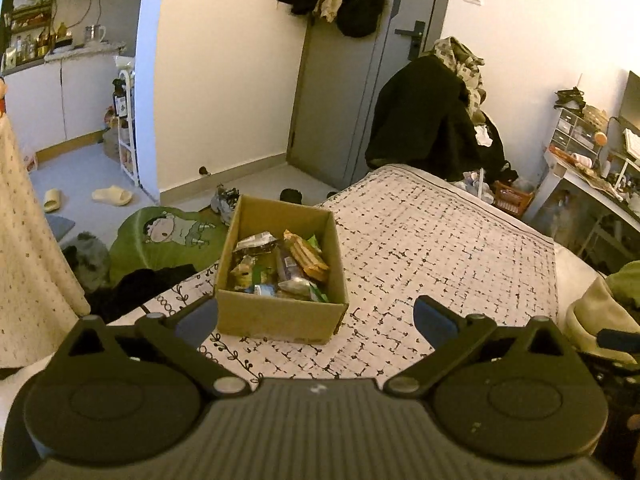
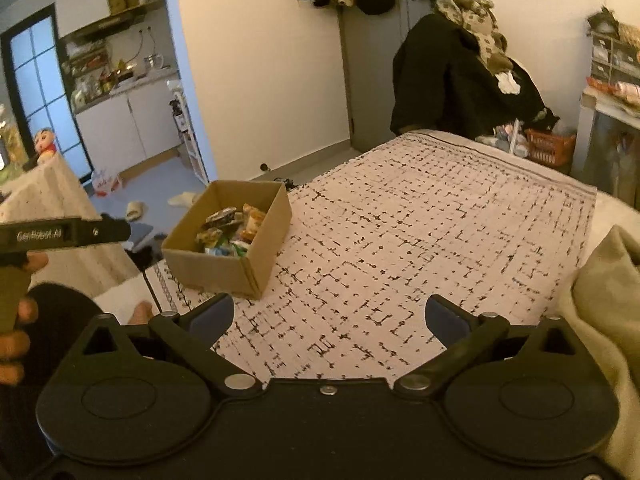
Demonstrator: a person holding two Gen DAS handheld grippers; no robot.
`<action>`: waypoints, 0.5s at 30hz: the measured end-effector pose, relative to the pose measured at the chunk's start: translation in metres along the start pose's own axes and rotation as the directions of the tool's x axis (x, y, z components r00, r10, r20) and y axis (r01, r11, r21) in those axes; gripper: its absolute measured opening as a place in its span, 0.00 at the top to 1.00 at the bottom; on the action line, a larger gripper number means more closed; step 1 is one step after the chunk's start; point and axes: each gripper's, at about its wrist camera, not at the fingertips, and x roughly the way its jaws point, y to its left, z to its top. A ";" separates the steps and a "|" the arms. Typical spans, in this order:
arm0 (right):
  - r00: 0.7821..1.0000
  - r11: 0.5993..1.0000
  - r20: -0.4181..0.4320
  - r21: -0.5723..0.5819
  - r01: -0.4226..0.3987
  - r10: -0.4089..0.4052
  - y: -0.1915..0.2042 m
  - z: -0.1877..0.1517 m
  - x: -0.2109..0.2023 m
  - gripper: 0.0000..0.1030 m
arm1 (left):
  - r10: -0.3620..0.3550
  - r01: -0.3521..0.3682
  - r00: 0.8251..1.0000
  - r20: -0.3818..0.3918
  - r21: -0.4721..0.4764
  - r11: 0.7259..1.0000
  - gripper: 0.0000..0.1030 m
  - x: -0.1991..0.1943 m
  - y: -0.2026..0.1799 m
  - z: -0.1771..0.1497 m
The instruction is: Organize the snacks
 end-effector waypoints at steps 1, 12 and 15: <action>1.000 1.000 0.004 0.008 -0.009 0.009 -0.001 0.000 0.000 0.00 | -0.001 0.001 1.000 0.002 0.001 1.000 0.00 0.000 0.000 0.000; 1.000 1.000 -0.004 0.027 -0.009 0.009 -0.002 -0.003 0.007 0.00 | 0.007 -0.007 1.000 -0.003 0.003 1.000 0.00 0.004 0.001 -0.002; 1.000 1.000 -0.003 0.028 -0.008 0.008 -0.003 -0.003 0.007 0.00 | 0.011 -0.011 1.000 -0.002 0.002 1.000 0.00 0.004 0.001 -0.002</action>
